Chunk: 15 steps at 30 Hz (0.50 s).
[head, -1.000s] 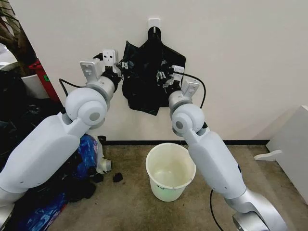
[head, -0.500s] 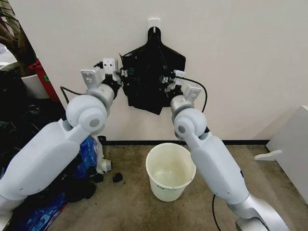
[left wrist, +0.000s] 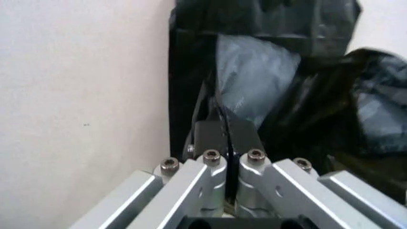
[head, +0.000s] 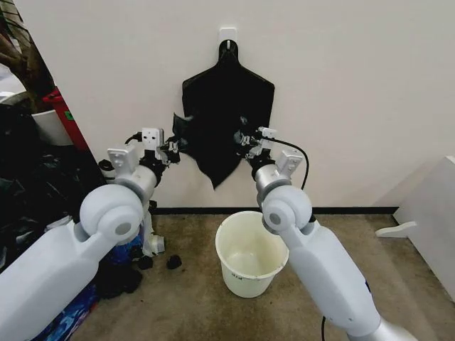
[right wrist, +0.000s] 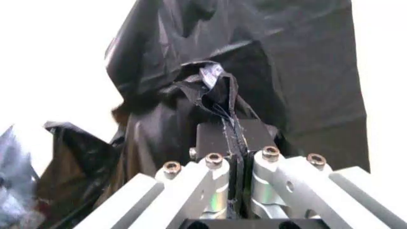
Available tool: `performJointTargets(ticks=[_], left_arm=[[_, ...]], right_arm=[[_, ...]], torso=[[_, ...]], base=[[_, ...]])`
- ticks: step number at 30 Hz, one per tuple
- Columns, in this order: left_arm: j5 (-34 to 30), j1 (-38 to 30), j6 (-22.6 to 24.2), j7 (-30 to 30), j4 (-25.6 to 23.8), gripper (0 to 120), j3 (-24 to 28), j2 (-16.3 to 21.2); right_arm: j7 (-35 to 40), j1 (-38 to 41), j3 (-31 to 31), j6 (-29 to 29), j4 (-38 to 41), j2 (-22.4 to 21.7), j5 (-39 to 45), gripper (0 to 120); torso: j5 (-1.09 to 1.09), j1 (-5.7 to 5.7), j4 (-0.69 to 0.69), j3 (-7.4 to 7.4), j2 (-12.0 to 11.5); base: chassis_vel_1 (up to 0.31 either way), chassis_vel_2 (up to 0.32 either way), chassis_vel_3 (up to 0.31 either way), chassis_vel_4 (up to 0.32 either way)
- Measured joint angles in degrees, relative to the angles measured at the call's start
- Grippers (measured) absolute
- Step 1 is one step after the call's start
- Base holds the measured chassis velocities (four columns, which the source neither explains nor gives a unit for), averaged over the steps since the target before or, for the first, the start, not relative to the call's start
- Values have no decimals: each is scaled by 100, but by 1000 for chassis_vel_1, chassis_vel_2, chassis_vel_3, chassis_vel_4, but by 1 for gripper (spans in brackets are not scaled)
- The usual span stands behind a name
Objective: Place the garbage bag over the trash bin.
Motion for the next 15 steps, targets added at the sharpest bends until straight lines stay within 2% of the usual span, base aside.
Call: performJointTargets(ticks=[9,15], left_arm=[[-73,174,-265,272,-397,0,-98,307],[-494,407,-732,776,-731,0,-125,494]], right_arm=[[34,-324,385,-151,857,-538,528,0],[111,-890,1142,-360,1975,-1328,1538,0]], torso=[[2,0,0,0,0],[2,0,-1,-1,0]], base=[[0,0,0,0],[0,0,0,0]])
